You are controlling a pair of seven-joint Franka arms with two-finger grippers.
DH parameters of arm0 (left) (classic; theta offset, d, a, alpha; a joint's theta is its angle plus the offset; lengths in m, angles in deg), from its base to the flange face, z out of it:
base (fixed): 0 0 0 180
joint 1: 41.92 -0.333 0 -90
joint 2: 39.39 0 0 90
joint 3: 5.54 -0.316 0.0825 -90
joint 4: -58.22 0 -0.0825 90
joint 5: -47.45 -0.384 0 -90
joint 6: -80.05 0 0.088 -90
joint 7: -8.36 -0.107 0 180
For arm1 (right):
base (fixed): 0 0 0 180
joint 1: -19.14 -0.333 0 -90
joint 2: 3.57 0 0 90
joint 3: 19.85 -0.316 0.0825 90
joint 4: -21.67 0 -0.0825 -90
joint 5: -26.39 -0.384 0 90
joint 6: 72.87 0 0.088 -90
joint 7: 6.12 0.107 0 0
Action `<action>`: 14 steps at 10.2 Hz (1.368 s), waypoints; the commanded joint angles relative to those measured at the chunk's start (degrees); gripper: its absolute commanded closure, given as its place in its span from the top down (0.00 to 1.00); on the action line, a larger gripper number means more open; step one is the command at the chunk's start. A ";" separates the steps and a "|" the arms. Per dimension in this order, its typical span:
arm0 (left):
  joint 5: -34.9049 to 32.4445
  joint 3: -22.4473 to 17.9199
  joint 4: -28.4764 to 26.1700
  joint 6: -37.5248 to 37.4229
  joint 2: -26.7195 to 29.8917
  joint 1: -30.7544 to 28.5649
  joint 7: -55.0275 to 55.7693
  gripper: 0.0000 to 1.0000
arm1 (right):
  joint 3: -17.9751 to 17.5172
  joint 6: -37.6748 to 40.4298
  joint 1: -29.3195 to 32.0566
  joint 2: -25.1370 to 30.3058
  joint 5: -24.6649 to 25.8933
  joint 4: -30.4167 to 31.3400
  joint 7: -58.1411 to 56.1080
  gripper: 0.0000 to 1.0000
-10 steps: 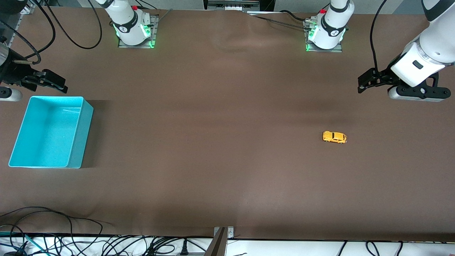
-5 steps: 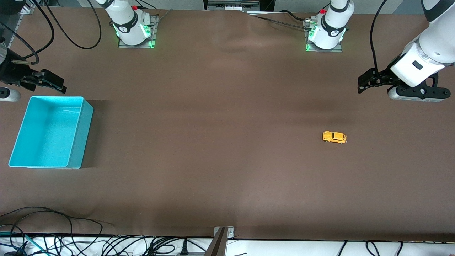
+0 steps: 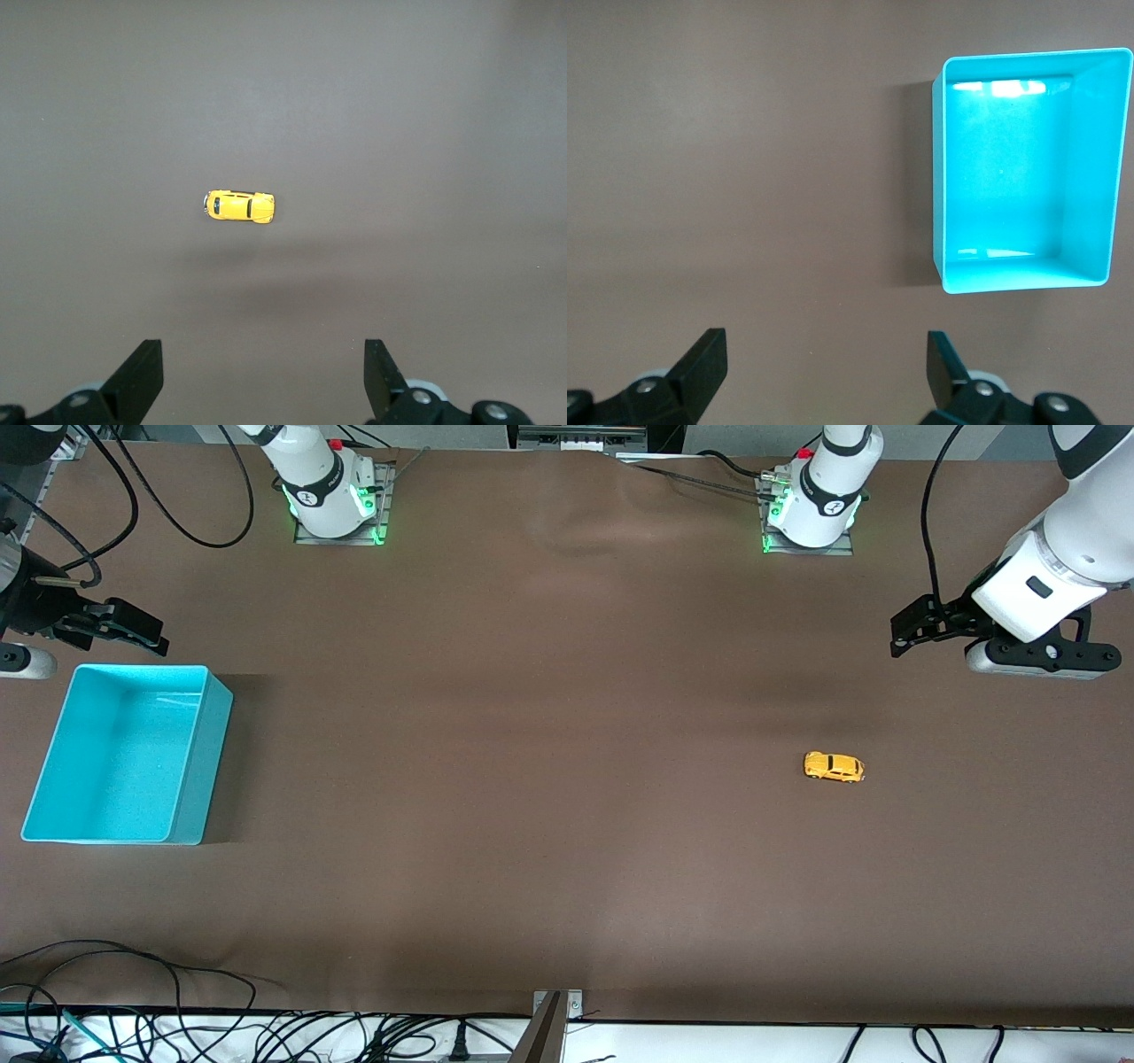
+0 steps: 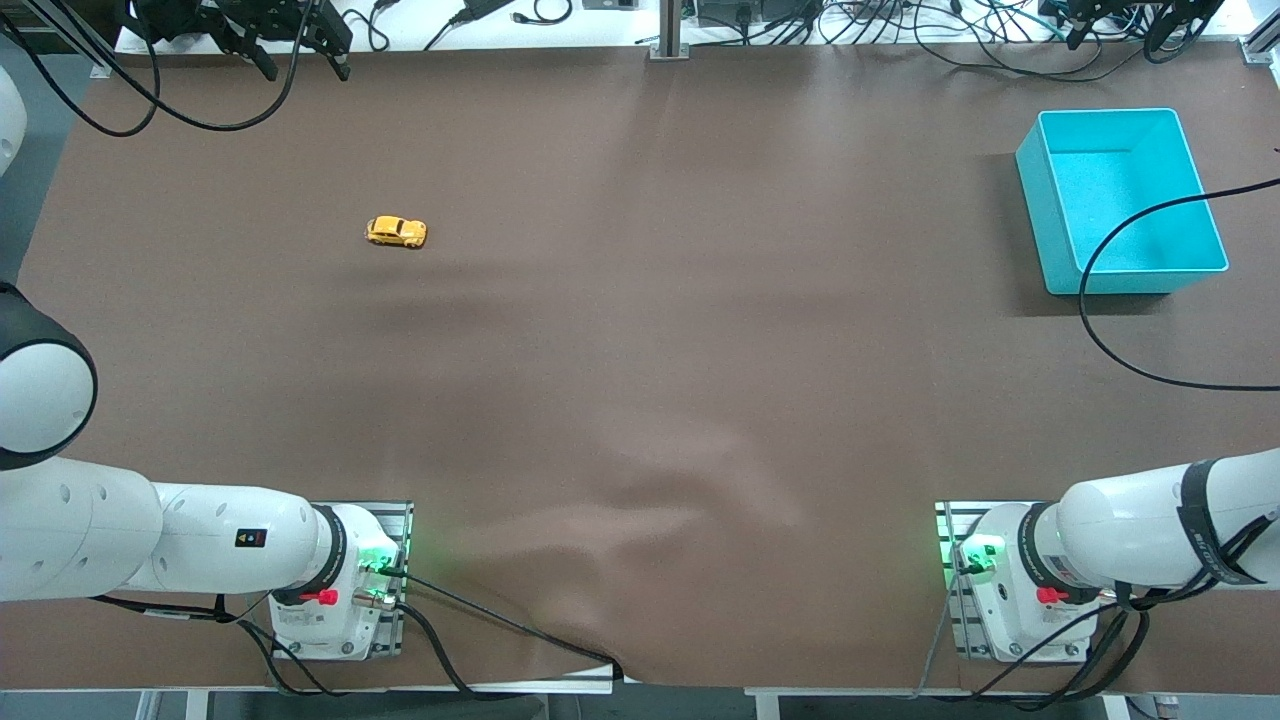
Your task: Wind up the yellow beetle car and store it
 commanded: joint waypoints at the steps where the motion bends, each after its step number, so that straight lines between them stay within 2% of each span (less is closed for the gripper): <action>1: -1.33 0.21 2.06 -1.45 -1.60 0.31 -0.85 1.00 | -0.09 1.05 0.13 -0.80 -1.03 -1.31 0.75 1.00; 10: -1.33 0.91 2.68 -2.86 -1.60 1.19 -1.81 1.00 | -0.35 0.96 -0.13 -0.80 -0.94 -1.40 0.40 1.00; 14: -1.33 0.56 2.77 -2.69 -4.84 0.22 -18.02 1.00 | -0.35 0.96 -0.13 -0.89 -0.94 -1.31 0.40 1.00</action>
